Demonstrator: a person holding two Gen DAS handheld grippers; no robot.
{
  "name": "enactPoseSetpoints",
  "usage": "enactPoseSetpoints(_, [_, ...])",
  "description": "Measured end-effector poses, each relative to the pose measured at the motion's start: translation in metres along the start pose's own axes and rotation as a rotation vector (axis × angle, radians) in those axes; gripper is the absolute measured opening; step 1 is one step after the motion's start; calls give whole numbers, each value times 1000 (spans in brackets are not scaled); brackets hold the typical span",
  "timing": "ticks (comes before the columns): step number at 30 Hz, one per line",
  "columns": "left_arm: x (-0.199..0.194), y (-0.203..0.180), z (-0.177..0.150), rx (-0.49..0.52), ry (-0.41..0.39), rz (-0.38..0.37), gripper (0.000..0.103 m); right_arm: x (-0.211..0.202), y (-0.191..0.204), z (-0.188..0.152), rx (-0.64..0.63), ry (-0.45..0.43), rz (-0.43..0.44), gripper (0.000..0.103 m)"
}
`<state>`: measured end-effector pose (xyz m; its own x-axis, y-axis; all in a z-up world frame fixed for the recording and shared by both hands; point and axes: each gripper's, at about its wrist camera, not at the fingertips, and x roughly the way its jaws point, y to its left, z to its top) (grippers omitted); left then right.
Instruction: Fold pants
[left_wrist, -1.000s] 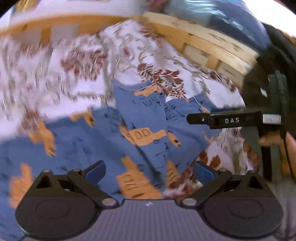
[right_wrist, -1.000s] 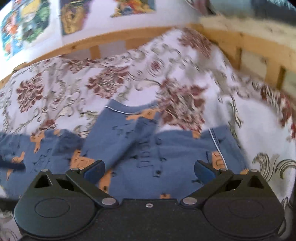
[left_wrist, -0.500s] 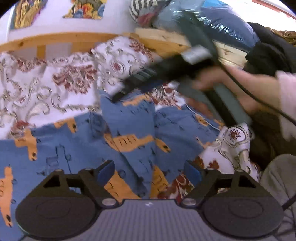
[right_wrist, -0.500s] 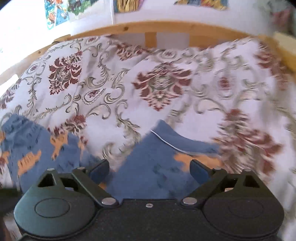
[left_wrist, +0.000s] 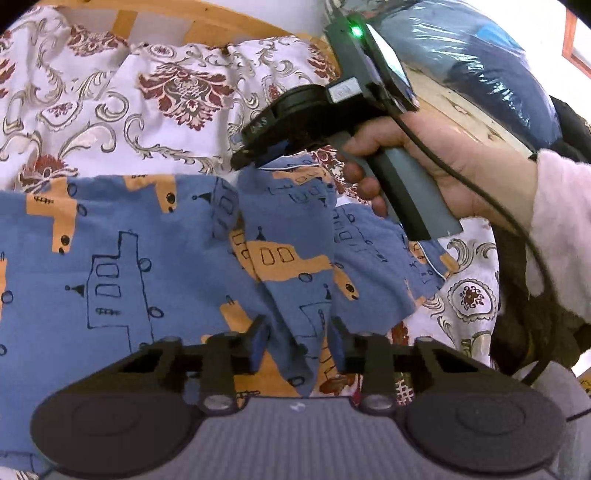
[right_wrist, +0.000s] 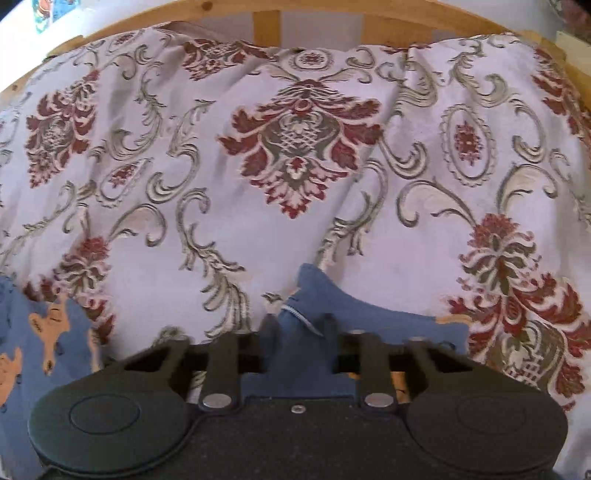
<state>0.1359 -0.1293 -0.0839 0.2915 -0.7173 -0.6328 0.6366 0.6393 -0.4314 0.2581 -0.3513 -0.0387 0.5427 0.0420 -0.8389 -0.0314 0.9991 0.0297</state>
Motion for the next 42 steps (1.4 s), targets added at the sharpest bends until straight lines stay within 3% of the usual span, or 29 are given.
enactPoseSetpoints(5, [0, -2, 0, 15, 3, 8, 19, -27, -11, -12, 63, -94, 0, 5])
enactPoseSetpoints(8, [-1, -8, -1, 57, 6, 11, 5, -56, -25, -22, 145, -173, 9, 5])
enactPoseSetpoints(15, [-6, -37, -10, 239, -20, 31, 1, -146, -54, -69, 288, -391, -64, 4])
enactPoseSetpoints(18, [-5, -47, -16, 291, -10, 31, 1, -177, -64, -101, 371, -438, -125, 4])
enactPoseSetpoints(20, [-3, -51, -19, 320, 1, 40, 1, -185, -71, -121, 440, -423, -173, 4])
enactPoseSetpoints(24, [4, -56, -25, 377, 31, 68, 1, -173, -87, -155, 580, -307, -278, 4])
enactPoseSetpoints(31, [12, -60, -33, 445, 72, 100, 1, -145, -108, -199, 805, -205, -262, 4])
enactPoseSetpoints(34, [13, -57, -31, 438, 90, 69, 2, -140, -115, -214, 882, -173, -228, 4])
enactPoseSetpoints(37, [10, -49, -22, 370, 130, 3, 21, -143, -120, -218, 931, -190, -210, 16])
enactPoseSetpoints(39, [6, -48, -11, 334, 145, -23, 52, -144, -121, -222, 956, -204, -179, 34])
enactPoseSetpoints(40, [4, -49, -5, 335, 141, -26, 63, -147, -122, -224, 960, -216, -169, 37])
enactPoseSetpoints(42, [3, -56, 12, 359, 107, -11, 98, -153, -123, -226, 967, -244, -145, 55])
